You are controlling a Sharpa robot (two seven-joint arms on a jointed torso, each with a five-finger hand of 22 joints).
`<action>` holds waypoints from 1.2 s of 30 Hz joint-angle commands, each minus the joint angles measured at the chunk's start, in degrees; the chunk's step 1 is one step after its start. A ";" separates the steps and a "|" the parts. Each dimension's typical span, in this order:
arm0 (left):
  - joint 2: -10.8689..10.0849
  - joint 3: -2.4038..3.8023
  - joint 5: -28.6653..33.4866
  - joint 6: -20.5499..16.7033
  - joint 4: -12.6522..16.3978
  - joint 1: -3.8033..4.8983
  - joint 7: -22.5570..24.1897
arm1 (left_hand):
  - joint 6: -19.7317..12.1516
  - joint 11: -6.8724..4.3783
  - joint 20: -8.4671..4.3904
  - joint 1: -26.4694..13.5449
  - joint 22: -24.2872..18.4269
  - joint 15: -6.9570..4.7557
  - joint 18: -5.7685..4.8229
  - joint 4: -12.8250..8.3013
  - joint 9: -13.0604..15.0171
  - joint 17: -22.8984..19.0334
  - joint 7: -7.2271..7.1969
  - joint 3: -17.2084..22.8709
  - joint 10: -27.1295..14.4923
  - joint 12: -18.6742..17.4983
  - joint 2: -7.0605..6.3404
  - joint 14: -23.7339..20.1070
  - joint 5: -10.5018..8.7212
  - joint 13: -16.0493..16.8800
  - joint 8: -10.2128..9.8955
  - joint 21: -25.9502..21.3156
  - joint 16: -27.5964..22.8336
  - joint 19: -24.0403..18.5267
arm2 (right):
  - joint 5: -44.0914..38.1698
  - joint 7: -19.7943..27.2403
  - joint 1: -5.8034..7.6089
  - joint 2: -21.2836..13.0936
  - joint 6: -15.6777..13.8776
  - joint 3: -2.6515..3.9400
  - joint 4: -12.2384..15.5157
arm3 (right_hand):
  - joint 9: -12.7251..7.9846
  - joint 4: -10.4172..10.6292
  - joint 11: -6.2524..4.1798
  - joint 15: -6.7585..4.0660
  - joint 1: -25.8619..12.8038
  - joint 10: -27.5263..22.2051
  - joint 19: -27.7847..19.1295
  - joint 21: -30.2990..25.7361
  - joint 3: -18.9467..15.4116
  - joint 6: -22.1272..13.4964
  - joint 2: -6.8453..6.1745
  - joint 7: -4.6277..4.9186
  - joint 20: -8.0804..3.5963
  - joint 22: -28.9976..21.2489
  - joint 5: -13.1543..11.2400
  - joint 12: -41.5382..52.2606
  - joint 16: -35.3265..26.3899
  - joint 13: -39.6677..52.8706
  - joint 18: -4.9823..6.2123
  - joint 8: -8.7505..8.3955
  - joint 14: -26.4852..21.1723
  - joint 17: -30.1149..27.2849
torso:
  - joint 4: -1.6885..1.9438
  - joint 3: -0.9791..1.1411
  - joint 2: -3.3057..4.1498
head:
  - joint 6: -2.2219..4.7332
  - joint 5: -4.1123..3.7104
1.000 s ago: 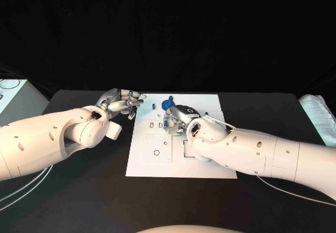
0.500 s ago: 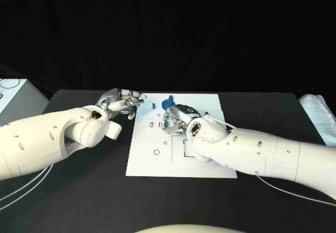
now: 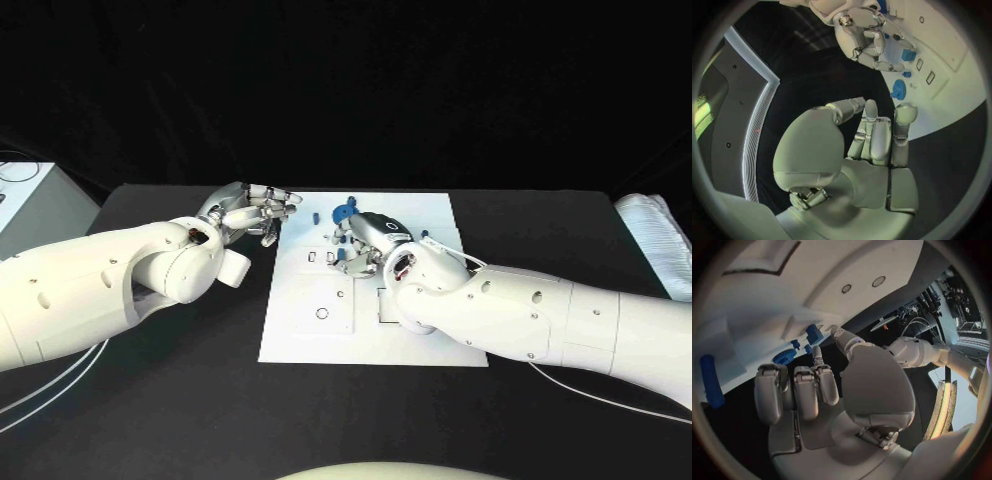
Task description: Assemble the parts on the task board
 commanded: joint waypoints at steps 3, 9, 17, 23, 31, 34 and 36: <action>0.32 0.03 -2.39 0.73 -0.06 0.04 -0.16 | -0.93 0.20 0.02 -0.84 0.00 0.08 -0.26 0.19 -0.11 0.16 0.21 -0.69 0.54 -0.19 -0.21 0.47 -0.04 -0.24 0.18 0.34 0.50 0.38 | 3.21 6.44 0.07 -1.41 -5.69 0.14 1.48 | -0.49 0.74 0.32 0.72 1.75 -0.26 3.77 -0.39 -2.59 -1.22 0.41 0.14 0.64 10.21 0.77 -0.04 -0.43 9.20 -0.51 -0.95 5.77 13.88 | -0.16 0.03 -0.25 | 0.43 0.21; 0.41 0.04 -7.22 0.97 0.07 0.10 -2.75 | 1.76 0.10 0.19 -2.67 -0.81 0.11 -0.14 2.16 2.44 -0.39 -0.01 -3.00 0.42 0.22 0.35 0.12 0.11 -0.98 5.25 -0.19 0.22 0.20 | 14.61 17.15 1.49 -3.98 -6.52 0.54 3.41 | -0.63 1.43 0.43 0.82 3.36 -0.75 2.98 -2.43 -2.72 -0.80 1.81 0.27 0.79 8.78 4.94 -0.27 -1.46 8.90 -0.02 -0.83 5.27 11.97 | -0.58 0.02 -0.91 | 0.93 0.47; 2.83 0.50 -17.30 4.81 -1.73 1.22 -12.52 | -0.20 -1.53 -1.12 -5.96 1.24 -1.32 -0.60 5.39 12.25 0.81 -2.20 -5.52 2.19 2.62 0.05 1.37 0.23 -1.31 17.40 0.67 1.31 2.33 | 40.11 30.19 4.17 -8.89 -2.56 1.39 5.32 | -0.19 2.27 0.10 0.41 3.57 -6.03 -0.85 -12.82 0.18 -0.35 2.24 0.01 0.48 1.48 10.13 -4.28 -5.71 4.71 2.25 1.12 3.37 5.48 | -0.91 0.16 -2.86 | 1.40 1.34; 5.46 0.58 -24.50 13.76 -3.37 3.74 -23.63 | -2.72 -1.58 -1.25 -11.44 1.79 -1.36 -0.76 12.45 16.17 1.17 -2.30 -10.60 2.29 4.26 -0.92 1.72 0.11 -0.88 20.84 0.88 1.66 3.01 | 52.72 33.21 5.92 -12.82 -0.02 1.69 5.82 | 0.04 3.01 0.21 0.43 2.27 -9.52 -2.44 -18.25 0.71 -1.65 1.45 0.13 0.43 -2.34 11.88 -7.00 -8.31 1.69 3.22 1.90 2.44 2.21 | -1.26 0.34 -3.98 | 1.08 2.17; 10.75 0.33 -32.11 22.12 -7.94 7.35 -34.44 | -3.09 -2.08 -1.58 -11.36 2.27 -1.79 -0.84 16.96 19.38 1.40 -2.94 -14.30 2.17 5.13 -0.43 1.90 0.21 -0.71 23.80 1.06 1.86 3.48 | 61.35 35.64 8.04 -17.77 1.84 1.77 5.98 | 0.81 3.78 0.40 0.70 1.65 -26.33 -13.57 -49.90 1.19 -3.42 0.85 0.25 0.71 -24.73 12.94 -23.45 -26.98 -15.50 8.21 4.15 -6.79 -17.43 | -1.56 0.85 -4.80 | 0.28 3.10; 12.52 0.06 -34.71 23.95 -9.59 8.20 -36.86 | -3.20 -2.14 -1.63 -11.03 2.23 -1.83 -0.84 17.46 19.91 1.39 -3.01 -14.63 2.05 5.13 -0.15 1.89 0.30 -0.75 24.26 1.02 1.85 3.47 | 62.22 36.00 8.33 -18.95 2.23 1.76 5.84 | 0.86 3.91 0.39 0.94 1.99 -31.29 -15.46 -55.25 2.12 -3.91 0.66 0.29 1.00 -28.80 12.75 -32.40 -37.74 -24.52 8.38 4.73 -12.46 -26.99 | -1.67 1.03 -4.83 | -0.01 3.27; 13.95 -0.38 -36.71 25.25 -11.04 8.77 -38.09 | -3.37 -2.16 -1.67 -11.07 2.21 -1.86 -0.85 18.14 20.47 1.37 -3.06 -15.15 1.97 5.16 0.09 1.87 0.27 -0.79 24.70 0.99 1.83 3.46 | 62.61 36.13 8.45 -19.67 2.48 1.75 5.63 | 0.68 4.03 0.57 1.16 2.16 -31.13 -16.40 -59.11 2.92 -4.42 0.32 0.43 1.30 -32.11 12.63 -36.57 -44.01 -28.77 8.34 4.84 -14.96 -30.68 | -1.65 1.16 -4.86 | -0.19 3.36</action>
